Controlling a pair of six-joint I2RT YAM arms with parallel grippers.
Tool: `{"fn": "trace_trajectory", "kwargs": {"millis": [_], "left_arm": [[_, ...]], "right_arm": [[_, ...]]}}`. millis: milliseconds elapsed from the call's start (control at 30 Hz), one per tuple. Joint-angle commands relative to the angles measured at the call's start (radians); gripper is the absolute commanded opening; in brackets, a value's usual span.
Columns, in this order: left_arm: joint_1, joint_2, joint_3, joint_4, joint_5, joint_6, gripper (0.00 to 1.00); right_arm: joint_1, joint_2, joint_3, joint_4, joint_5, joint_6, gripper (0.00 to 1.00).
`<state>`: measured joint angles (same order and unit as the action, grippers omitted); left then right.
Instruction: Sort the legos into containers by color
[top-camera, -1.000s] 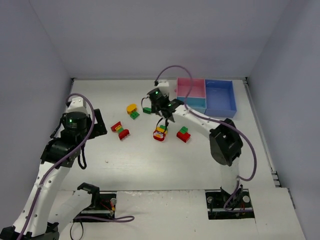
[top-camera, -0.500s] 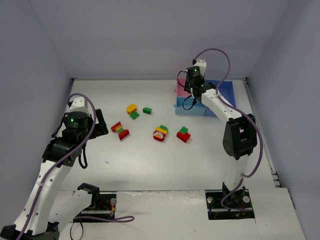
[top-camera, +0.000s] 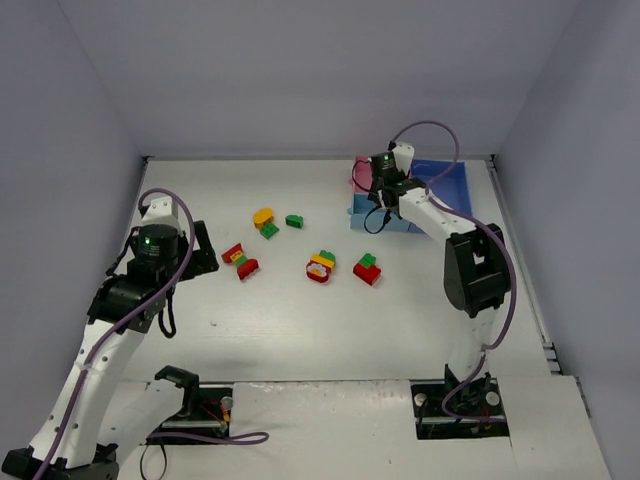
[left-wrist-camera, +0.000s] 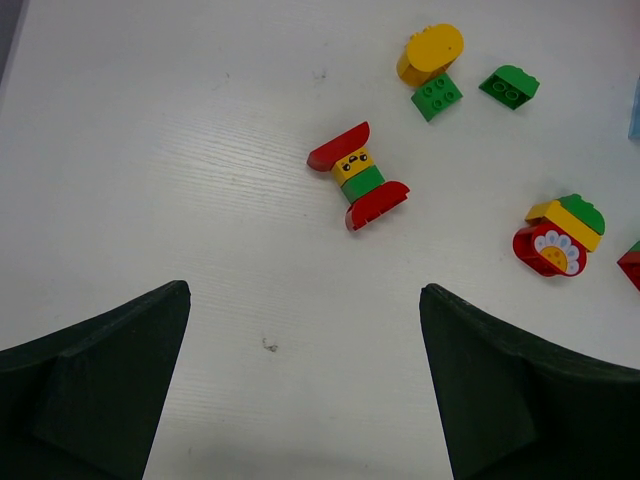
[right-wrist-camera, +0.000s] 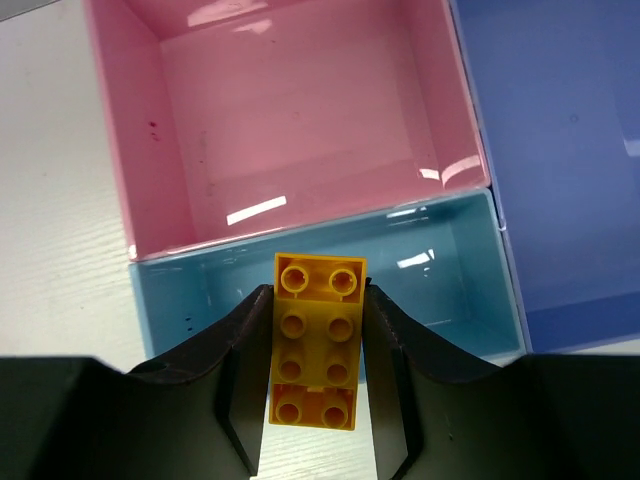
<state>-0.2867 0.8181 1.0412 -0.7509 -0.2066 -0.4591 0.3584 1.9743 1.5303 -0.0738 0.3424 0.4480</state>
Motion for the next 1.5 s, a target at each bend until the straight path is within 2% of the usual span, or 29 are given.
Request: {"fn": "trace_trajectory", "kwargs": {"millis": [0,67,200,500,567,833,933,1067,1200,1300,1467], "left_arm": [[0.000,0.010,0.016,0.048,0.006,-0.018,0.91],[0.001,0.013,0.016,0.048,0.009,-0.018,0.91],[0.000,0.013,0.014,0.048,0.010,-0.019,0.91],[0.000,0.010,0.014,0.041,0.010,-0.026,0.91],[0.001,0.007,0.011,0.041,0.010,-0.026,0.91],[0.000,0.013,0.010,0.051,0.021,-0.036,0.91],[0.000,0.018,0.010,0.053,0.029,-0.041,0.91],[0.000,0.016,0.008,0.051,0.032,-0.042,0.91],[0.000,0.012,0.008,0.048,0.035,-0.043,0.91],[0.001,0.010,0.005,0.050,0.035,-0.043,0.91],[0.000,0.013,-0.006,0.054,0.035,-0.039,0.91]], "right_arm": [[-0.018,-0.019,-0.007,0.039,0.079,0.106,0.02],[-0.022,-0.014,-0.021,0.039,0.084,0.153,0.02],[-0.035,-0.018,-0.042,0.039,0.110,0.262,0.11],[-0.036,-0.014,-0.033,-0.030,0.141,0.415,0.19],[-0.039,-0.020,-0.039,-0.035,0.135,0.435,0.26],[-0.041,-0.041,-0.048,-0.046,0.118,0.440,0.39],[-0.041,-0.049,-0.052,-0.047,0.112,0.432,0.47],[-0.041,-0.063,-0.056,-0.049,0.102,0.426,0.49],[-0.039,-0.084,-0.053,-0.047,0.063,0.391,0.49],[-0.026,-0.114,-0.048,-0.047,0.029,0.304,0.49],[0.051,-0.167,-0.050,-0.026,-0.110,0.002,0.51]]}}
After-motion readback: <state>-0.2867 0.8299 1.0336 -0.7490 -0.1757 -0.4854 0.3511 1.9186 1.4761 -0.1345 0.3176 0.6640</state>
